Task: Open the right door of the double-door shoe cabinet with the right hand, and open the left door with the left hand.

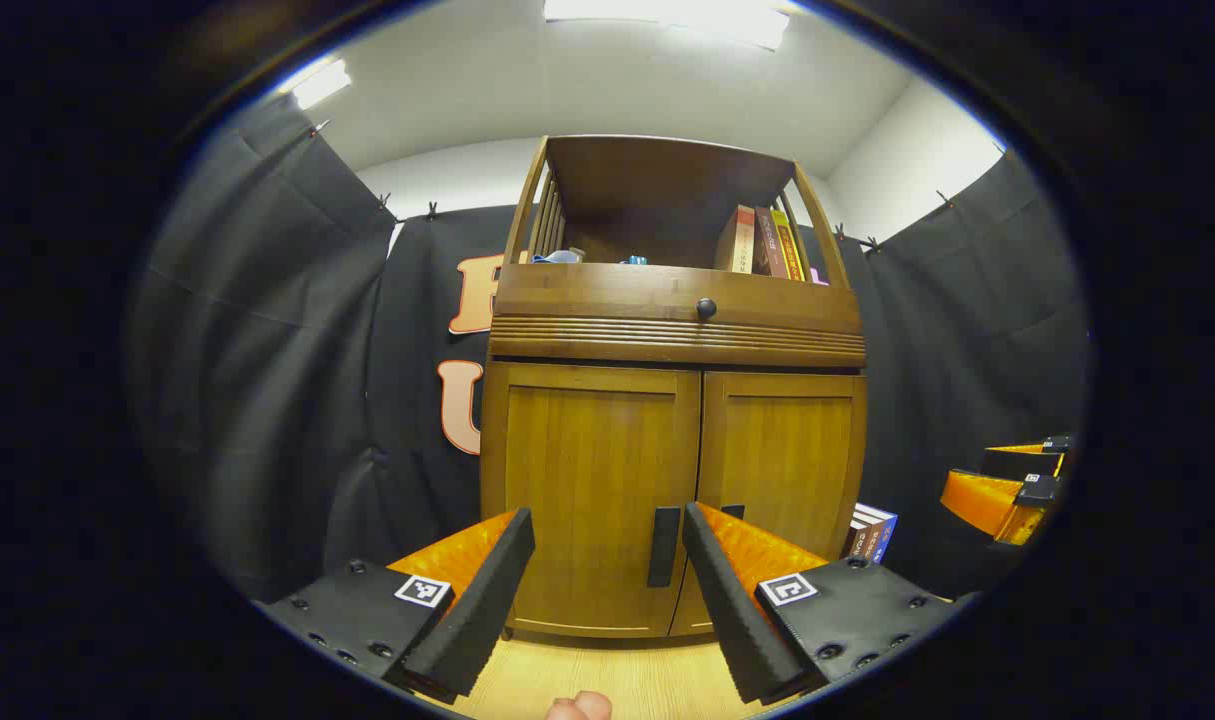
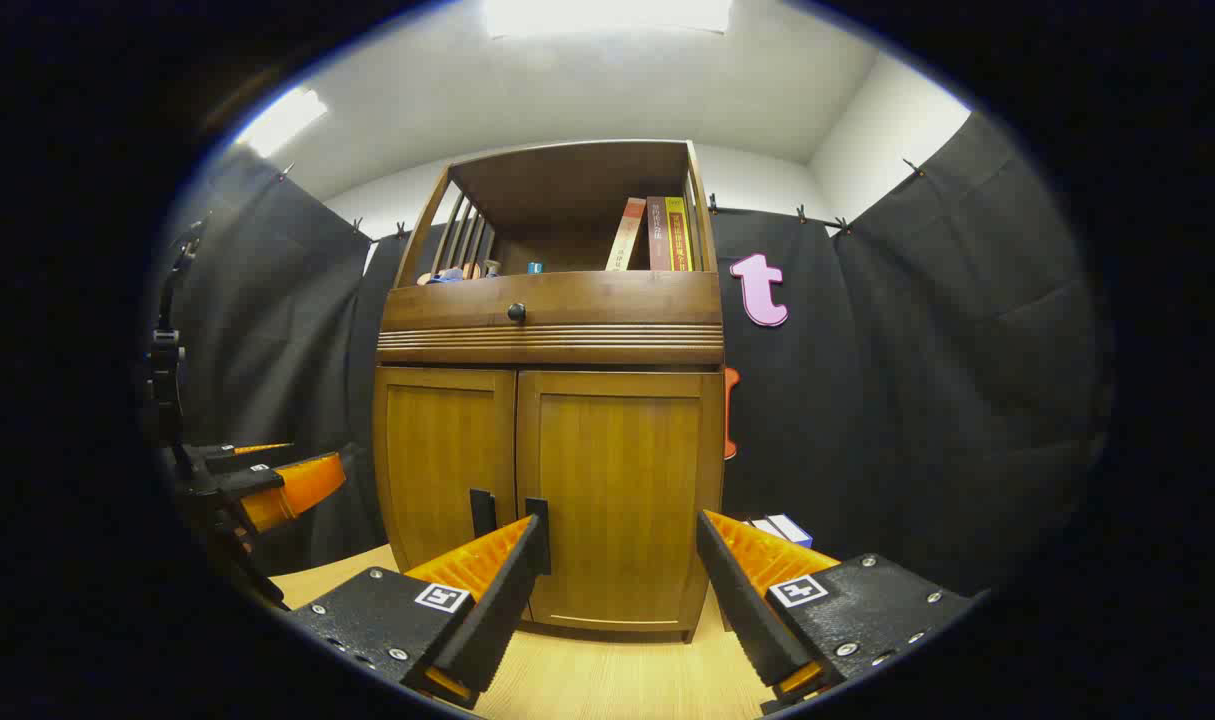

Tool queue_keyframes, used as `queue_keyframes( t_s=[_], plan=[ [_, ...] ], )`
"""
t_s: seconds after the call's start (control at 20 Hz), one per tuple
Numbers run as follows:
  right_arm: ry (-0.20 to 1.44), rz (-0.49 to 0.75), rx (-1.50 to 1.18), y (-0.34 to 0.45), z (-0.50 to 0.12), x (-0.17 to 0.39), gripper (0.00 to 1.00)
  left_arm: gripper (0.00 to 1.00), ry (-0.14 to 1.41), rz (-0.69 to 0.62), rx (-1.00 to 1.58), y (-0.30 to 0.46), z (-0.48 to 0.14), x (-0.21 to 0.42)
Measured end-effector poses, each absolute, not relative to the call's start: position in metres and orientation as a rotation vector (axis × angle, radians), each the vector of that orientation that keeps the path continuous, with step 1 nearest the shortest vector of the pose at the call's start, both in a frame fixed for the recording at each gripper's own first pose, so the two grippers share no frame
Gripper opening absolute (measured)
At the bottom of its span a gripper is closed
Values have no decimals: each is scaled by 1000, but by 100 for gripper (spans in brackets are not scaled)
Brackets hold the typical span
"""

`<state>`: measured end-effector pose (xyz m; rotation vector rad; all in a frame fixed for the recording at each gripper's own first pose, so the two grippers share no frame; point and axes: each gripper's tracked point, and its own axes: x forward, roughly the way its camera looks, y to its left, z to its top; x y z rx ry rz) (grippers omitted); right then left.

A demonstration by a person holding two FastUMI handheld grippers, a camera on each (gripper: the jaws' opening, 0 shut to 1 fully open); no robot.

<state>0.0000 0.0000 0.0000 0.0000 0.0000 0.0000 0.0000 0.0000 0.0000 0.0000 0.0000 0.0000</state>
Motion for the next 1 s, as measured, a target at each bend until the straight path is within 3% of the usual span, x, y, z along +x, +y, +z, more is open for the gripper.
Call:
queue_keyframes(
  t_s=[0.05,0.15,0.4,1.0],
  plan=[
    [4,0,3,0,-2,1,93,98,-4,0,7,-2,1,2],
    [3,0,18,0,-2,2,93,94,-15,-3,17,-5,4,4],
    [12,-12,27,-4,-7,6,93,95,-20,-45,-16,-20,5,12],
    [7,-10,24,4,-8,6,93,96,-25,-11,6,-7,-1,11]
  ],
)
